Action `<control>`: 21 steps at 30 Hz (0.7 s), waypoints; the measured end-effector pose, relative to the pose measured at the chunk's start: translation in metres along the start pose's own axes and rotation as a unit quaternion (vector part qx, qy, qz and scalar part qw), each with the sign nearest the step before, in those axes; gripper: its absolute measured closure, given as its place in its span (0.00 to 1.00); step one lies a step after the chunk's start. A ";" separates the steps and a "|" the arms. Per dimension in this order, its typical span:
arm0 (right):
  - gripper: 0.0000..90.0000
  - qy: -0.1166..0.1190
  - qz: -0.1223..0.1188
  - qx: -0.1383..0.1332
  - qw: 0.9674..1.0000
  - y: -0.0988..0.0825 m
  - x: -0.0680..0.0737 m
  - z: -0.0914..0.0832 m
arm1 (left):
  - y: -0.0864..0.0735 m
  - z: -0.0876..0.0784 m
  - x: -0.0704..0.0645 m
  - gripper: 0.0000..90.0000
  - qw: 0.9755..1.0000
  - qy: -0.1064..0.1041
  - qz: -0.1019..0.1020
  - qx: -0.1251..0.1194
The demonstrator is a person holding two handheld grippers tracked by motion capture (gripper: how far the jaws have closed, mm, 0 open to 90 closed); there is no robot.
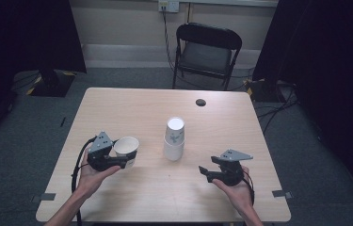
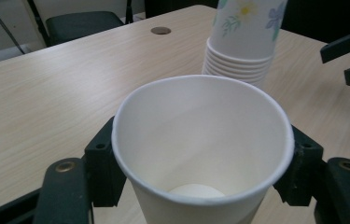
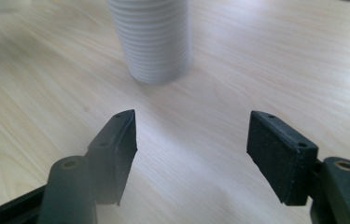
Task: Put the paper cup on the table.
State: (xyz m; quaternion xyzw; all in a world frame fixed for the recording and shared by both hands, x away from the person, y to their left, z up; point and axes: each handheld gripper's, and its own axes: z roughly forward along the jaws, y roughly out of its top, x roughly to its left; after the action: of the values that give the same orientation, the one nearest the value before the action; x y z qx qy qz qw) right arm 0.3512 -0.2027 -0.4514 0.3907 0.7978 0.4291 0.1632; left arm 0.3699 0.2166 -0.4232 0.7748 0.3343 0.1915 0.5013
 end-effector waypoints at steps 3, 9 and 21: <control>0.35 -0.009 0.001 0.020 1.000 -0.008 -0.008 0.003 | 0.000 0.001 0.006 0.36 1.000 0.008 -0.004 0.002; 0.30 -0.022 0.008 0.054 0.998 -0.017 -0.018 0.011 | 0.002 0.001 0.016 0.36 0.999 0.032 -0.016 -0.007; 0.23 -0.050 0.006 0.079 0.996 -0.031 -0.030 0.026 | 0.016 0.022 0.042 0.37 0.997 0.072 -0.012 0.000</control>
State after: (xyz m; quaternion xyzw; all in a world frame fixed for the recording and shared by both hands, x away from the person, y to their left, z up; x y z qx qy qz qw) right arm 0.3710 -0.2209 -0.4937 0.4283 0.8175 0.3461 0.1687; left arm 0.4180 0.2278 -0.4193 0.7550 0.3789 0.2404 0.4780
